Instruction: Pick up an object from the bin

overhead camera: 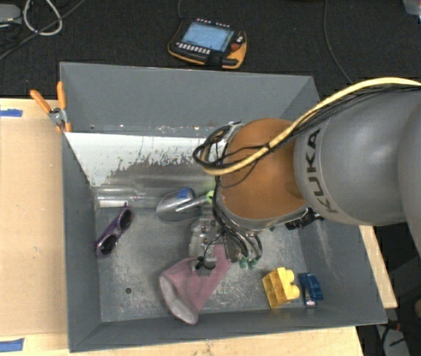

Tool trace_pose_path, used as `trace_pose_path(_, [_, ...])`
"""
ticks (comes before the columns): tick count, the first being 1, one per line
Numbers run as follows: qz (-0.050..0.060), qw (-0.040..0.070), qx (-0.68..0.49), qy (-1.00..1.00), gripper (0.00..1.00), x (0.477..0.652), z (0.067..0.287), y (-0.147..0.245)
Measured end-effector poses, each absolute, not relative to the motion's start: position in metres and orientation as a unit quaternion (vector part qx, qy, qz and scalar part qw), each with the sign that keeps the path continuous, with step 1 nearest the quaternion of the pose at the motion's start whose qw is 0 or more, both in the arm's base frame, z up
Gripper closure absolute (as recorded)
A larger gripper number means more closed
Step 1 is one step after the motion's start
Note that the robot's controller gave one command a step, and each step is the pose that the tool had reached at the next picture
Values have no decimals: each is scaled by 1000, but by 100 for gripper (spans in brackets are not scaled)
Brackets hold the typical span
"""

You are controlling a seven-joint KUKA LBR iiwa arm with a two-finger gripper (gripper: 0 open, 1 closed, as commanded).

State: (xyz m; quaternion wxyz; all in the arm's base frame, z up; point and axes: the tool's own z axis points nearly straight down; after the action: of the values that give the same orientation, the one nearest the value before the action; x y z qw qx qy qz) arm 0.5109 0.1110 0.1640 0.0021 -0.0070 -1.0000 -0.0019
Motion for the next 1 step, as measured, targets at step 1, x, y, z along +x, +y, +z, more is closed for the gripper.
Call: trace_pose_path(1, [-4, -5, -6, -1000, 100, 519, 176, 100])
